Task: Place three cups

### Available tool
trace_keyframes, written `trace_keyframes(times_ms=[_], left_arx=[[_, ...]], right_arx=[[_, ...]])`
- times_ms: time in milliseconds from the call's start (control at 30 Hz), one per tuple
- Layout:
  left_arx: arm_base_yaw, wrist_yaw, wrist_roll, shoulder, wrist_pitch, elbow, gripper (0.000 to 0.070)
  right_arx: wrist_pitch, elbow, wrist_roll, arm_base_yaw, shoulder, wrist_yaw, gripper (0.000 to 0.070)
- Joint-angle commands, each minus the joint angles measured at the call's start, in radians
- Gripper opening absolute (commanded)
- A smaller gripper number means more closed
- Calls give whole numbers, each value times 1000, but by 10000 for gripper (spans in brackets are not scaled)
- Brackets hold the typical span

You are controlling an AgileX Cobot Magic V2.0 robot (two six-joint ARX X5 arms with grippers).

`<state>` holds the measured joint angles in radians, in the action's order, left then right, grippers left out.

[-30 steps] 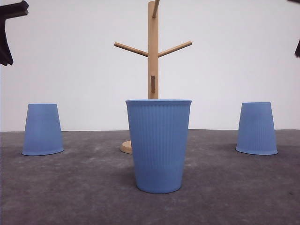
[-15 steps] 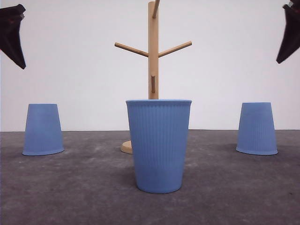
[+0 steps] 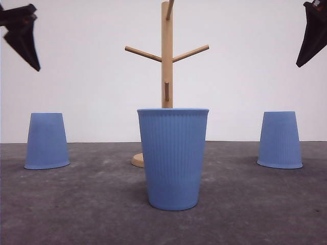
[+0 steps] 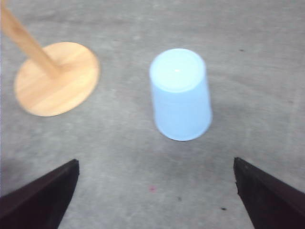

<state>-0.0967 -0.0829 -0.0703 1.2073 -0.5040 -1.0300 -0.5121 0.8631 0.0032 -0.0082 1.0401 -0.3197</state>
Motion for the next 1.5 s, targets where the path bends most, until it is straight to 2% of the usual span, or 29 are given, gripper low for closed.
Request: trace_keyframes(times_ms=[0, 133, 333, 533, 667, 867, 1467], left_arx=[[-3, -10, 5, 55, -3, -59, 559], [-3, -47, 17, 177, -33, -168, 564], [-3, -49, 30, 369, -80, -330, 564], [-3, -48, 44, 506, -105, -424, 564], [-3, -35, 54, 561, -96, -435, 564], [-3, 75, 84, 607, -104, -435, 568], [-4, 57, 82, 671, -102, -435, 556]], right_arx=[[5, 17, -4, 0, 5, -6, 661], [5, 17, -3, 0, 5, -6, 661], [6, 17, -4, 0, 5, -6, 661], [6, 17, -4, 0, 5, -6, 661], [6, 17, -4, -1, 5, -6, 661], [9, 17, -4, -1, 5, -5, 661], [18, 17, -4, -1, 5, -5, 660]])
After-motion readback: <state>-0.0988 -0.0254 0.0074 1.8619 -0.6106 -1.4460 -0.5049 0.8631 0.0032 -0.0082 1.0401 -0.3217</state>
